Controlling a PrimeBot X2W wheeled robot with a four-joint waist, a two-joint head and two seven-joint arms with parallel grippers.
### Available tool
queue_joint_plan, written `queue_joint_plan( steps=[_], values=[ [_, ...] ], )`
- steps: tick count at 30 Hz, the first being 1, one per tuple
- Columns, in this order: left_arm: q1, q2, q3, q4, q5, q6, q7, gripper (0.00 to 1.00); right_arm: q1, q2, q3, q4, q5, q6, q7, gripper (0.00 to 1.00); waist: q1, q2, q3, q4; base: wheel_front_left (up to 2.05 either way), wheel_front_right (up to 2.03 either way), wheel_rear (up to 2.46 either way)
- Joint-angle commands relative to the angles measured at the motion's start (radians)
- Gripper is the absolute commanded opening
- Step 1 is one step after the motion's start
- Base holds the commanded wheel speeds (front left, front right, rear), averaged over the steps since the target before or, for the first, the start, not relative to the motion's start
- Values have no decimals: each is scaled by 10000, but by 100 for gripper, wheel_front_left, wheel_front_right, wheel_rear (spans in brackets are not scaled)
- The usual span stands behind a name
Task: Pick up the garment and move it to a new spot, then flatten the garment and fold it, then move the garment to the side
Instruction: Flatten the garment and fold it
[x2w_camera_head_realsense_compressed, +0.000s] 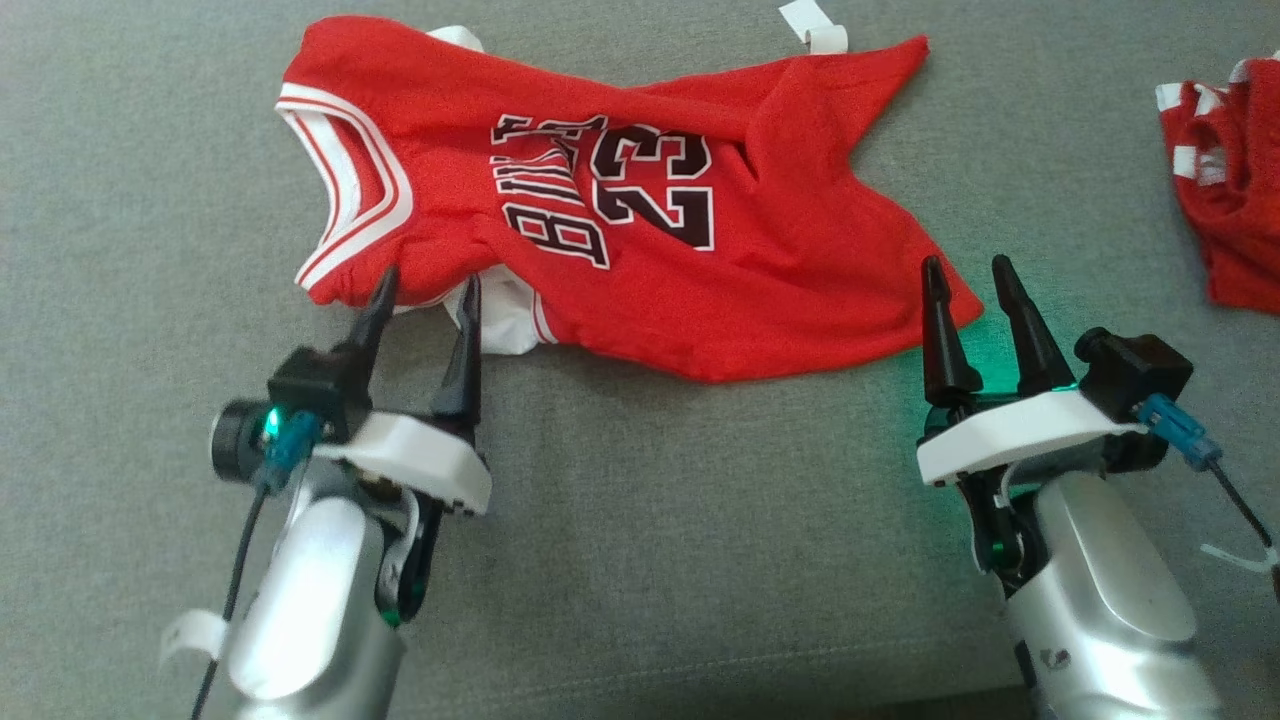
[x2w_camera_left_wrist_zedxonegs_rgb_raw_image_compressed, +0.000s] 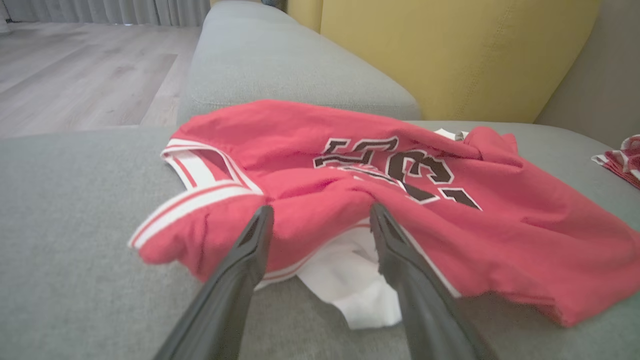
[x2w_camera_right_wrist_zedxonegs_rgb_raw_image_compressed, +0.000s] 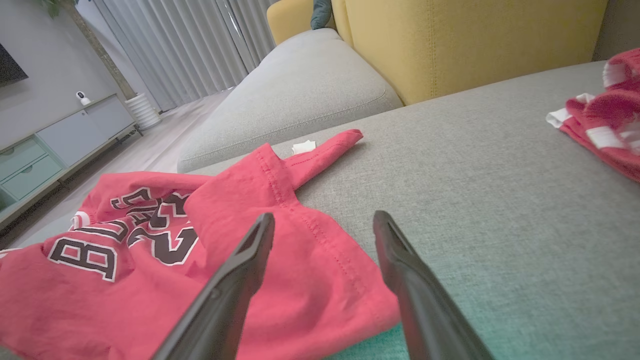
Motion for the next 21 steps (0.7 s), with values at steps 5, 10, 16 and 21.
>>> queue_joint_plan(
  steps=[5, 10, 16, 21],
  values=[
    [259, 39, 530, -193, -384, 322, -51, 100, -8, 18, 201, -215, -78, 65, -111, 100, 0, 0, -32, -112, 0, 0, 0],
    [329, 36, 750, 211, -435, 349, -51, 100, 30, 18, 185, -172, -80, 65, -111, 100, 0, 0, -25, -189, 0, 0, 0],
    [138, 35, 1021, 703, -425, 324, -51, 100, -58, 18, 205, -158, -68, 65, -111, 100, 0, 0, 101, -330, 0, 0, 0],
    [-3, 35, 991, 772, -416, 227, -51, 100, -101, 18, 179, -166, -93, 65, -111, 100, 0, 0, 181, -420, 0, 0, 0]
  ],
)
